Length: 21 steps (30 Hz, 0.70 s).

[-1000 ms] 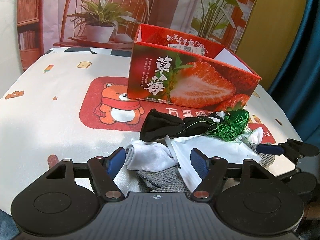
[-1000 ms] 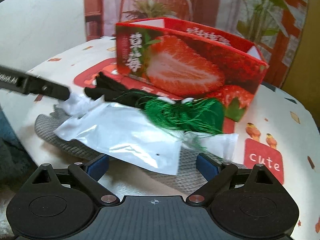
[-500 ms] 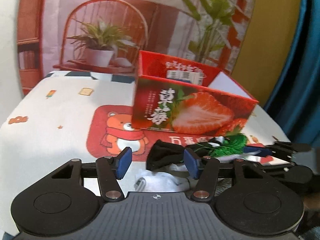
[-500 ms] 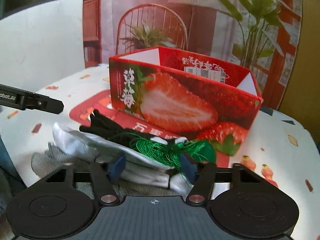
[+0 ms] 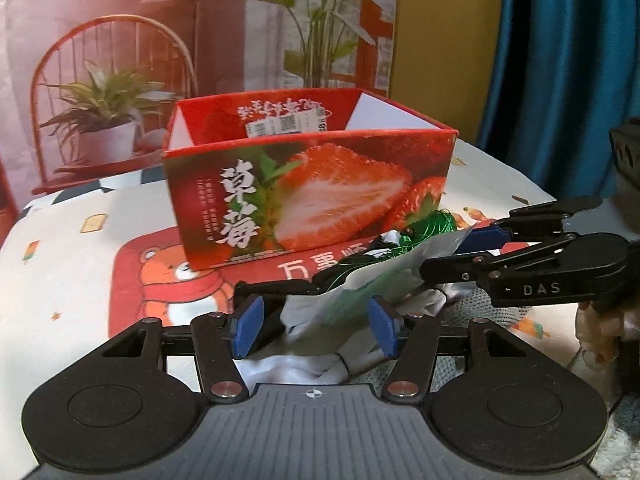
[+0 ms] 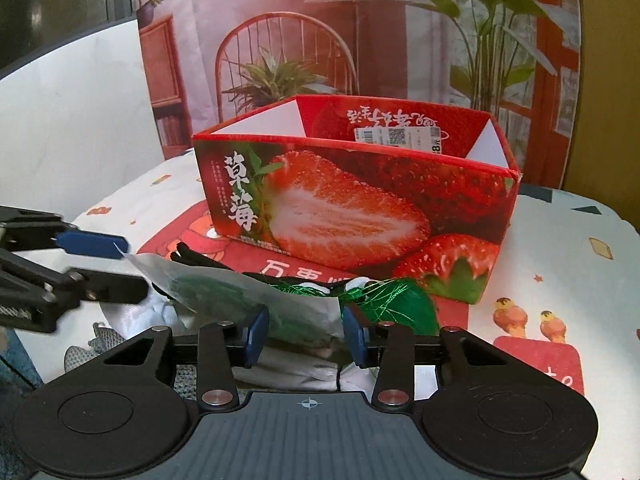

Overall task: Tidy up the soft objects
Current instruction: 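Close the left gripper on the white bag while the right gripper grips it too, then lift the white bag with both grippers and lower it into the box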

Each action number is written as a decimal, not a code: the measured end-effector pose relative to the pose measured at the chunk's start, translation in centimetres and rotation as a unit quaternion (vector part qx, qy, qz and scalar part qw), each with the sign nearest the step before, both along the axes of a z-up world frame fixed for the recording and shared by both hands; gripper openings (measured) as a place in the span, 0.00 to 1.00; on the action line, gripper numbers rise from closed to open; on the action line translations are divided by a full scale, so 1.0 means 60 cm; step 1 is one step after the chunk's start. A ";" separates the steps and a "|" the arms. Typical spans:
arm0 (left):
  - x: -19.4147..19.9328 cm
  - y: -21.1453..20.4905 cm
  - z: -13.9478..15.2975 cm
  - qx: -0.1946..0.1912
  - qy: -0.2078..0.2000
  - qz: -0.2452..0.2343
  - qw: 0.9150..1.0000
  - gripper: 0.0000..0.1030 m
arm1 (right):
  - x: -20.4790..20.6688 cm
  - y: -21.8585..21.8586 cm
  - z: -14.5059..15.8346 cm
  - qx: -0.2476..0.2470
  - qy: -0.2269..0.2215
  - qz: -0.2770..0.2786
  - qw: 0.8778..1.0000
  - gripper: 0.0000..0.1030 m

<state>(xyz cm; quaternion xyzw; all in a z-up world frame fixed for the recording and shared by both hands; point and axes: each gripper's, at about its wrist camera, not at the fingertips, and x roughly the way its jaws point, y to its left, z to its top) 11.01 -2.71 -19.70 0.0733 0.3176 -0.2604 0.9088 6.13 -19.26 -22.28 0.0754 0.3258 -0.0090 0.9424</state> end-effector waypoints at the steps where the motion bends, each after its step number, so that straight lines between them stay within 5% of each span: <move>1: 0.003 -0.002 -0.003 -0.003 0.001 -0.001 1.000 0.59 | 0.000 0.000 -0.001 0.001 -0.001 0.000 1.000 0.37; 7: 0.017 -0.011 -0.024 -0.006 0.018 -0.010 1.000 0.46 | -0.001 -0.001 -0.006 0.007 0.000 0.001 1.000 0.37; 12: 0.023 -0.008 -0.038 -0.014 0.029 -0.004 0.999 0.24 | -0.006 0.007 -0.008 -0.003 -0.008 0.006 1.000 0.39; 21: 0.016 -0.008 -0.048 -0.026 0.026 0.008 0.999 0.20 | -0.018 0.012 -0.014 -0.003 -0.012 0.001 1.000 0.37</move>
